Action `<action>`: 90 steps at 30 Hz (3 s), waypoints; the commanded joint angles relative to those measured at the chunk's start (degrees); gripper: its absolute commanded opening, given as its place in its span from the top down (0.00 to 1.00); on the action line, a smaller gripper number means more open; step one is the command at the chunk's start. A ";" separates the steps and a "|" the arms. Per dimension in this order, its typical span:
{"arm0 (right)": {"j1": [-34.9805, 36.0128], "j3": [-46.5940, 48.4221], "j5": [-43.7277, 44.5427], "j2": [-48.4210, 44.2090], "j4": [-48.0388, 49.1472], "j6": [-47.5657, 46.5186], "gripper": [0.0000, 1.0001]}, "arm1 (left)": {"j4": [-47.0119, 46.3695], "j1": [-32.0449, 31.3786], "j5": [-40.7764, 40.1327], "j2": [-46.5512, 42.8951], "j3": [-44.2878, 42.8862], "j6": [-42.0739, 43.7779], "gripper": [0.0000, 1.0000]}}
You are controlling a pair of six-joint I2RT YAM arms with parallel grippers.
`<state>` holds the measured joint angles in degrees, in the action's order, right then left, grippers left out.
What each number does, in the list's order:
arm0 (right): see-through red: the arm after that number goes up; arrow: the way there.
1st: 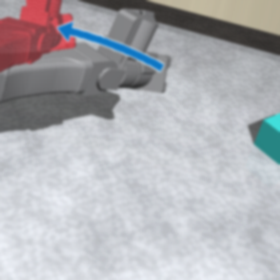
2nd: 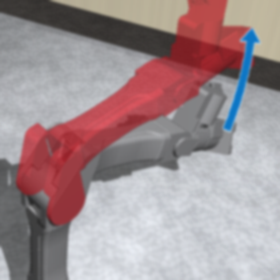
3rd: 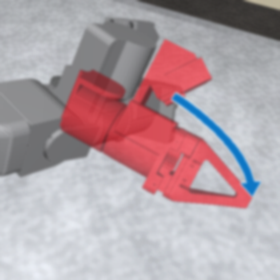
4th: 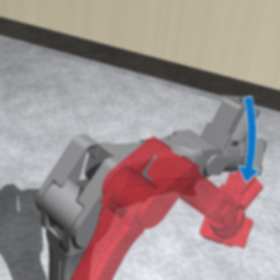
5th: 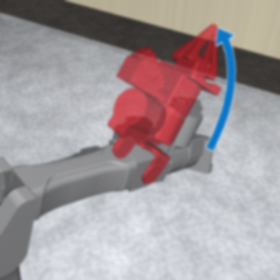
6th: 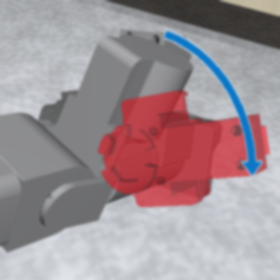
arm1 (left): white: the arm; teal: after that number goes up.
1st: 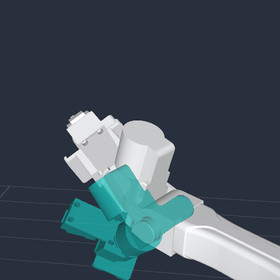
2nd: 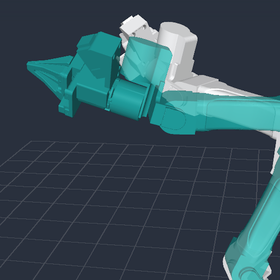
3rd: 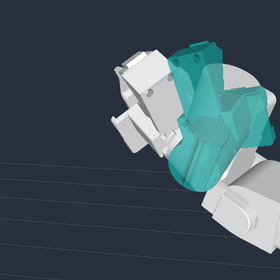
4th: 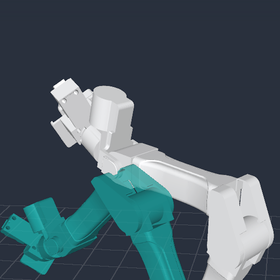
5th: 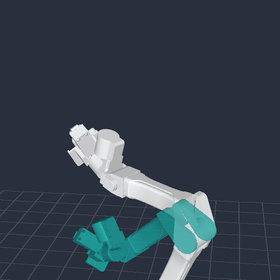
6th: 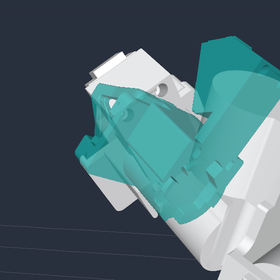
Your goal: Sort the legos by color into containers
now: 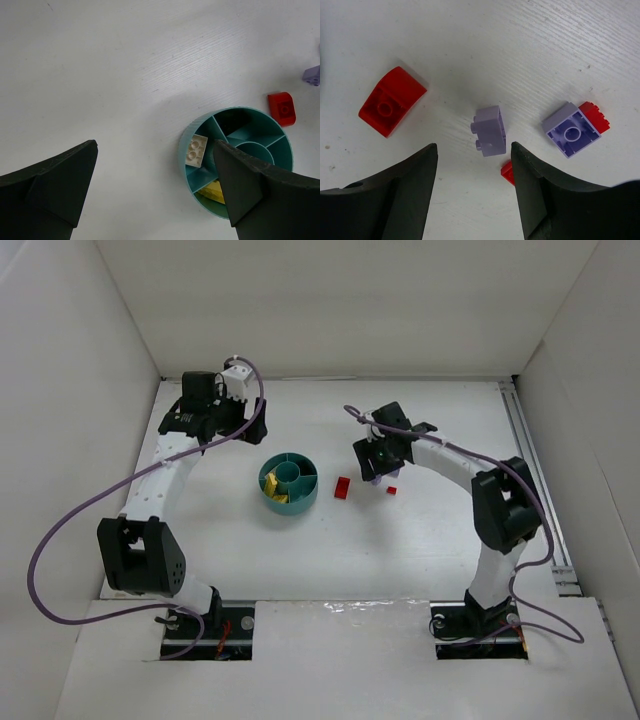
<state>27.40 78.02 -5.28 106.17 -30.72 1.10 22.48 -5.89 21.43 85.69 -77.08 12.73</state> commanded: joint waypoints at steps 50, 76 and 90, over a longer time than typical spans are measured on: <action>12.33 5.84 -23.13 -10.46 12.96 36.50 0.99 | -2.09 1.06 -2.71 -6.94 3.25 -5.96 0.01; 18.31 1.26 3.43 -11.78 8.92 61.91 1.00 | -0.95 1.06 -6.67 -15.02 9.23 -7.02 0.01; 18.31 2.04 0.01 -7.74 6.73 62.97 1.00 | -1.47 1.58 -7.81 -17.40 11.51 -8.07 0.01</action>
<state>45.15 78.74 -4.49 96.88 -23.44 63.33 22.31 -4.78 14.28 69.84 -65.95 5.91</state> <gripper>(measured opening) 0.308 0.993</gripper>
